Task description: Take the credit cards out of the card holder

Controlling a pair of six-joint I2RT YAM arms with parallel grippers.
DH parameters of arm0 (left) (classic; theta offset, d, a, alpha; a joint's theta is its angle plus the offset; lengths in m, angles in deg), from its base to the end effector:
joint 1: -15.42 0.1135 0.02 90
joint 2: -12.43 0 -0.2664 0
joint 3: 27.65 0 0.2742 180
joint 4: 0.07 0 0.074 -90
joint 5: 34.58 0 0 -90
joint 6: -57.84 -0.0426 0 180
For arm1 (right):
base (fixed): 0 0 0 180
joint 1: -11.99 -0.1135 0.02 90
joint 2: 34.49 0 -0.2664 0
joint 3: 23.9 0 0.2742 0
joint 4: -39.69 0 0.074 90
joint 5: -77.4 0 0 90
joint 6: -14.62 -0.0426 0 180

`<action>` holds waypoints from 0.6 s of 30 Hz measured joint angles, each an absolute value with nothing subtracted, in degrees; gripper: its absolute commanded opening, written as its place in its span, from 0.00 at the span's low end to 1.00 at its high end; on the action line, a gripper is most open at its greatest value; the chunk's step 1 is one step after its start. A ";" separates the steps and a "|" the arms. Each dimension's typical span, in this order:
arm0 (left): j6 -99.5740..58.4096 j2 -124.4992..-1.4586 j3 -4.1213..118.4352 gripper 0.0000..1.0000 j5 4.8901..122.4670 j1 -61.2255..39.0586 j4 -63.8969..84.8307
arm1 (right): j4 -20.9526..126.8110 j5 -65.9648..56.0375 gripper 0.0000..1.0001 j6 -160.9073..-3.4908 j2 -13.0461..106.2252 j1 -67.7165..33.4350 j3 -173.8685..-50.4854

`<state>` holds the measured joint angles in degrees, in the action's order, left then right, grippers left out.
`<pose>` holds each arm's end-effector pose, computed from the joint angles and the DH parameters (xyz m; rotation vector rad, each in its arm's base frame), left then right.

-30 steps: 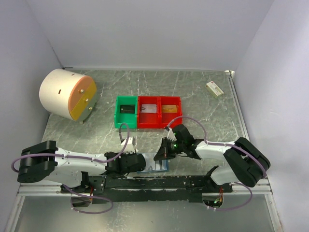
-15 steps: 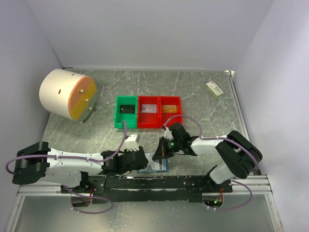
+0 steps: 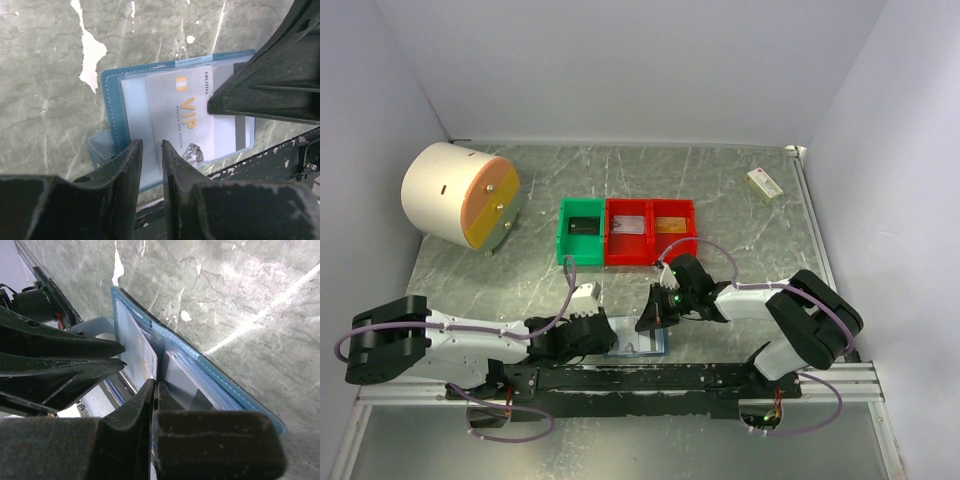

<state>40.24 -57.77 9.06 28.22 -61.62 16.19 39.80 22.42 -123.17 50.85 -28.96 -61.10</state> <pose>0.0707 -0.2205 0.1275 -0.1165 2.4279 -0.7015 0.1757 0.1848 0.0936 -0.1644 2.7344 1.3387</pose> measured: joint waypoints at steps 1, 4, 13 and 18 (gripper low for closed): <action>40.04 -57.85 8.43 0.32 28.63 -61.44 15.18 | 39.80 22.40 0.00 -123.20 50.85 -28.96 -61.10; 39.19 -59.49 8.30 0.28 29.96 -61.01 11.97 | 39.80 22.40 0.00 -123.22 50.85 -28.96 -61.10; 44.72 -64.63 13.74 0.07 28.68 -60.85 17.89 | 40.15 21.85 0.10 -123.35 49.76 -28.59 -60.99; 47.52 -64.52 13.98 0.07 28.17 -60.90 19.62 | 38.51 21.98 0.19 -124.55 47.33 -28.63 -59.77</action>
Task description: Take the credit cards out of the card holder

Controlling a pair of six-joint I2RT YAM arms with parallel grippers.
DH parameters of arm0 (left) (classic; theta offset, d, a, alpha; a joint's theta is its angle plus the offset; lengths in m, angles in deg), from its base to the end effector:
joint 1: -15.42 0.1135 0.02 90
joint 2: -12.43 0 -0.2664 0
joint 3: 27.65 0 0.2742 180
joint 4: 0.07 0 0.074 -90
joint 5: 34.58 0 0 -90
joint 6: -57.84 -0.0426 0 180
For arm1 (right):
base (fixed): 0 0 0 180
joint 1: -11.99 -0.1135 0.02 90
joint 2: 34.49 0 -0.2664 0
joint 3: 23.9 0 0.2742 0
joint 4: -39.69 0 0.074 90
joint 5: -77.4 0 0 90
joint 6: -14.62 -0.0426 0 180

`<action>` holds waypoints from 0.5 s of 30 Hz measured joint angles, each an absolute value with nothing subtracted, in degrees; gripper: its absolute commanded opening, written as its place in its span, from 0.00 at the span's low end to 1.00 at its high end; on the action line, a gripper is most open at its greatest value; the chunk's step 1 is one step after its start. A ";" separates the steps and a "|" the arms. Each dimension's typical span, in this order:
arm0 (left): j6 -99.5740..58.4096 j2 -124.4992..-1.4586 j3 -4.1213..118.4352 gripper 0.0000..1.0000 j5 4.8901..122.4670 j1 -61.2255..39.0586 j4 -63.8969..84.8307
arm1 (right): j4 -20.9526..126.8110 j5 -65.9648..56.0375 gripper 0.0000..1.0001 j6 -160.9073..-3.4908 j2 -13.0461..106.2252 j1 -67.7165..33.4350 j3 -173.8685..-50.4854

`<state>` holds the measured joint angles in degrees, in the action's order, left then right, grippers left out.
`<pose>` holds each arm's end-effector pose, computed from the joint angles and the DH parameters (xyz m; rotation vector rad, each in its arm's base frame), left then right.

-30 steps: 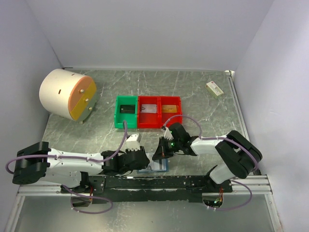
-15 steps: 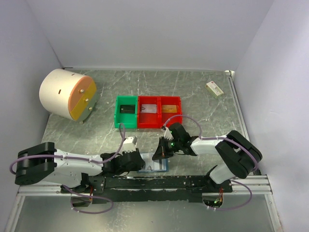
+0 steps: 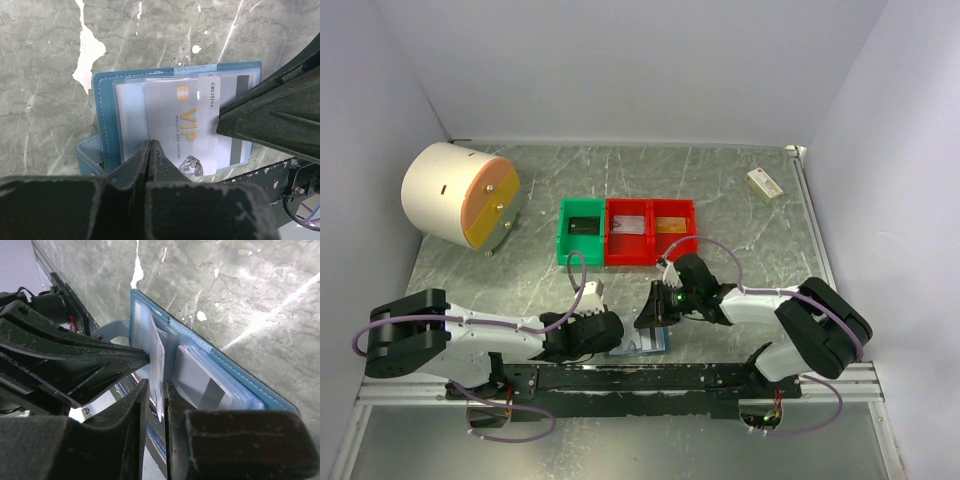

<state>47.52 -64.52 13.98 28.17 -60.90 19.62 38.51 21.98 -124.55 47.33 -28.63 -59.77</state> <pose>0.0775 -0.2361 0.1228 -0.2626 2.4780 -0.6408 0.1742 0.1812 0.1033 -0.1455 2.6759 1.3674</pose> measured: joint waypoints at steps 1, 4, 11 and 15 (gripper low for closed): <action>47.80 -64.52 13.89 0.07 28.17 -60.90 19.53 | 37.92 22.22 0.19 -124.81 47.18 -28.63 -59.53; 48.15 -64.54 13.89 0.07 28.15 -60.92 19.58 | 35.78 22.55 0.20 -126.02 47.00 -28.70 -58.43; 48.46 -64.96 14.24 0.07 28.02 -60.92 19.77 | 32.80 22.38 0.18 -127.46 47.16 -30.27 -57.21; 48.48 -64.96 14.24 0.07 28.02 -60.92 19.75 | 32.06 22.22 0.08 -127.92 48.31 -31.65 -57.19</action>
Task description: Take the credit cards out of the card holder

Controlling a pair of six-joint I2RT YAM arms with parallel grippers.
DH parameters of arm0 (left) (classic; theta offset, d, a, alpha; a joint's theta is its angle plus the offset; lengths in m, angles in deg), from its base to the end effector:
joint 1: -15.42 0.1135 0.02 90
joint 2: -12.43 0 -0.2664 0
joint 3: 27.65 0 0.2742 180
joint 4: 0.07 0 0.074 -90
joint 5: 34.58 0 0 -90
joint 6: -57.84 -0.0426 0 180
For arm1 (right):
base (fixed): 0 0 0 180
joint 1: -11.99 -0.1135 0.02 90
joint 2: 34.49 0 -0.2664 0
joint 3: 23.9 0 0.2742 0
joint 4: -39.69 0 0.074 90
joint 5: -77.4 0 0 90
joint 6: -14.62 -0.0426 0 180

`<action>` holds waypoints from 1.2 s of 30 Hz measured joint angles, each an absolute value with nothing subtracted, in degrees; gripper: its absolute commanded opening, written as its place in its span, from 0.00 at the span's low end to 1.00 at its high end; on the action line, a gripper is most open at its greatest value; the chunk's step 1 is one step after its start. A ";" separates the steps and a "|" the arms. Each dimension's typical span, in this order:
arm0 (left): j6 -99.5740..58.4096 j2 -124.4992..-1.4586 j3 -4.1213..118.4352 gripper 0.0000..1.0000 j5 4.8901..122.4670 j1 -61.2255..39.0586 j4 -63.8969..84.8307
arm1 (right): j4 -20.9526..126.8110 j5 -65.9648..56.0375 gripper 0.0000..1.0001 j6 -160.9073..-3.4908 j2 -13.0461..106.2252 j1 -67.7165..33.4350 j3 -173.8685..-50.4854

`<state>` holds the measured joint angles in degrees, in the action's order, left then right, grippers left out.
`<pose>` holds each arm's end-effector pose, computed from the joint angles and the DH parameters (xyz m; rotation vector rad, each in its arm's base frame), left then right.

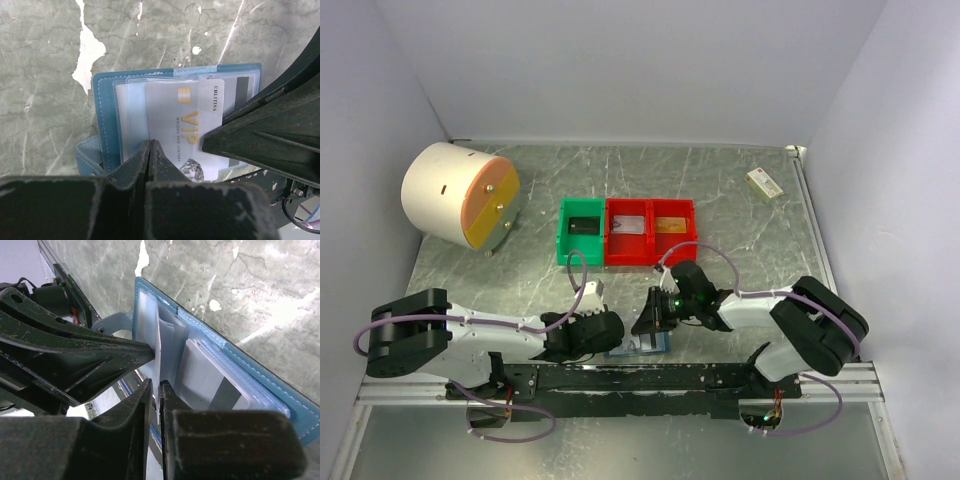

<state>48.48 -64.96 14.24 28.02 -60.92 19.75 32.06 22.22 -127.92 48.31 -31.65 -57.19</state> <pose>0.0778 -0.2370 0.1223 -0.2825 2.4786 -0.6400 0.1611 0.1872 0.0965 -0.1638 2.6636 1.4317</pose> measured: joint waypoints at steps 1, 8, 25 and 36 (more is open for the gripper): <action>48.48 -64.96 14.24 0.07 28.02 -60.92 19.77 | 31.89 22.05 0.04 -128.16 48.34 -31.80 -57.08; 48.72 -64.94 14.22 0.07 28.02 -60.92 19.79 | 35.17 19.82 0.00 -127.76 45.98 -31.91 -57.06; 48.89 -64.91 14.18 0.07 28.02 -60.90 19.75 | 31.56 15.36 0.23 -136.64 42.35 -32.61 -52.57; 48.87 -64.94 14.18 0.07 28.02 -60.90 19.64 | 27.34 13.24 0.24 -140.05 41.28 -33.07 -49.97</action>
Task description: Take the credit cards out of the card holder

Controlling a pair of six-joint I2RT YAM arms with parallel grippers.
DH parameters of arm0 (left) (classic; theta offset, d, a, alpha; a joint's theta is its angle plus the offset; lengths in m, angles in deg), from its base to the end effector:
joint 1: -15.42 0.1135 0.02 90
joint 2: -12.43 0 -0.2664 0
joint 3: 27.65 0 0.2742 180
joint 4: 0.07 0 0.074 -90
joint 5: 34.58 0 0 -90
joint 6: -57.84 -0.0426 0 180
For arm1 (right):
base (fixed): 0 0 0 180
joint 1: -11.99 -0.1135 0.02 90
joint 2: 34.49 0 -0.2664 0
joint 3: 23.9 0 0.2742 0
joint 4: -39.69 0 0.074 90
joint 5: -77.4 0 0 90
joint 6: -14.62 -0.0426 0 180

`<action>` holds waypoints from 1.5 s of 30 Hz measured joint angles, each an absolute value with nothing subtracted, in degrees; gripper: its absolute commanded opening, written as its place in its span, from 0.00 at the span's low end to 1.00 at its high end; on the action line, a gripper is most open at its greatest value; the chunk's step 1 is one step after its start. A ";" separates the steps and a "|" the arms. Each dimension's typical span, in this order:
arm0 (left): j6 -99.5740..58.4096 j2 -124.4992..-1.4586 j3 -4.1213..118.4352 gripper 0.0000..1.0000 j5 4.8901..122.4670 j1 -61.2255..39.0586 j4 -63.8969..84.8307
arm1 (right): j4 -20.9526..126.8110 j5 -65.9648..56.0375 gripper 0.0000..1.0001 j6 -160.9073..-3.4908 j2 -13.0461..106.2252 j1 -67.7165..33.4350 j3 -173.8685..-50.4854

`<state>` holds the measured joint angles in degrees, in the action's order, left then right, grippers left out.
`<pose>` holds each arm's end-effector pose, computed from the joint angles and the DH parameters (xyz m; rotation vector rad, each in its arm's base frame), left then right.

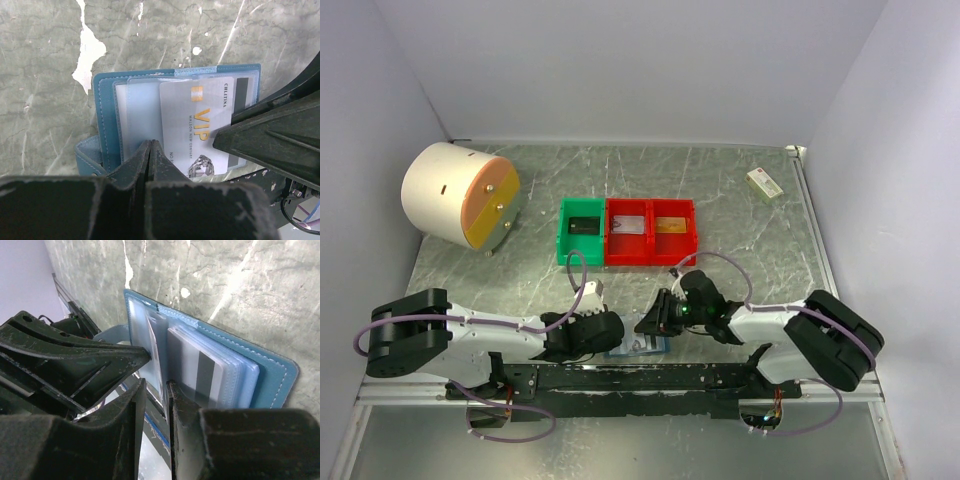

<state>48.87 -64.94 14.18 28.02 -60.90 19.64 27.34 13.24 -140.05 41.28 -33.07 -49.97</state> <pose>0.0778 -0.2369 0.1222 -0.2918 2.4780 -0.6442 0.1431 0.1697 0.0944 0.1523 2.6177 1.3982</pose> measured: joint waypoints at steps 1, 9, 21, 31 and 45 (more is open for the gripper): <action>48.85 -64.96 14.18 0.07 28.02 -60.92 19.64 | 26.88 13.33 0.24 -140.09 41.84 -33.14 -49.97; 48.87 -65.04 14.18 0.07 28.02 -60.92 19.47 | 25.99 13.50 0.12 -139.83 44.34 -33.92 -51.42; 48.87 -65.04 14.18 0.07 28.02 -60.90 19.49 | 26.71 13.68 0.18 -138.34 44.77 -34.19 -51.57; 48.87 -65.07 14.18 0.07 28.02 -60.90 19.49 | 26.07 14.79 0.09 -137.60 47.05 -34.75 -52.64; 49.31 -64.87 14.18 0.07 27.87 -60.90 19.93 | 39.65 10.42 0.00 -132.20 37.36 -34.93 -55.61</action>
<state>49.31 -64.87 14.18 27.87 -60.90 19.93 39.65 10.42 -132.20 37.36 -34.93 -55.61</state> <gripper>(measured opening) 0.075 0.009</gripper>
